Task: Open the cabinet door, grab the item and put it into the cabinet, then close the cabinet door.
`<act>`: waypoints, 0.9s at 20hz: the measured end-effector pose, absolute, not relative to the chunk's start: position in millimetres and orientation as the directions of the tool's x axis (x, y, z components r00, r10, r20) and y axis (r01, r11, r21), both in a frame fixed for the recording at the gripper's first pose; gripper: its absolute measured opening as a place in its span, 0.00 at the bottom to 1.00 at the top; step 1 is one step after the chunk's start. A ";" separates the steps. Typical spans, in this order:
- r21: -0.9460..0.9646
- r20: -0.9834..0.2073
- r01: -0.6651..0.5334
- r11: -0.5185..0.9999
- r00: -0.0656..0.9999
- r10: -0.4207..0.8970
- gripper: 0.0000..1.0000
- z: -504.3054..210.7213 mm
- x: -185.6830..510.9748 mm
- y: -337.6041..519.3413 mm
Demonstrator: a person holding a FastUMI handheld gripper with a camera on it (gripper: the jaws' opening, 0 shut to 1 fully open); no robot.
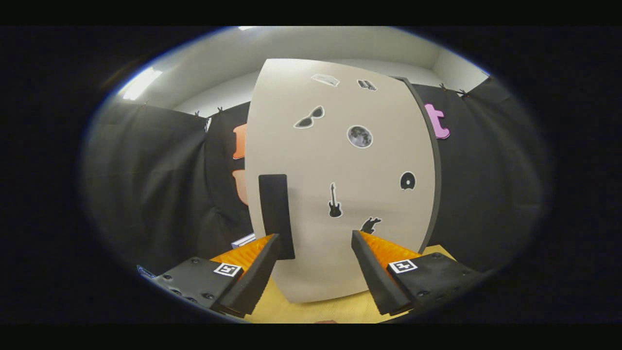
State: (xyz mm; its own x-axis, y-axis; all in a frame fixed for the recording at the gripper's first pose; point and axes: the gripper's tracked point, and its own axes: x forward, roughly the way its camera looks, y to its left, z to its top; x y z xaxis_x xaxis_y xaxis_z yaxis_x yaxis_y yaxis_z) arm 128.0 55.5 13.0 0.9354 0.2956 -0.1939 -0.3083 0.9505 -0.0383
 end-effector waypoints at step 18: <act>-0.043 -0.215 -0.280 0.959 0.940 0.265 0.96 -4.9 182.4 89.4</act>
State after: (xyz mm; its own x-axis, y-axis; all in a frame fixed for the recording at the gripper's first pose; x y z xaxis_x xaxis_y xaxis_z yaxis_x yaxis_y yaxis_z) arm 182.4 89.4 -4.9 0.9400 0.2650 -0.2150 -0.2802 0.9589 -0.0434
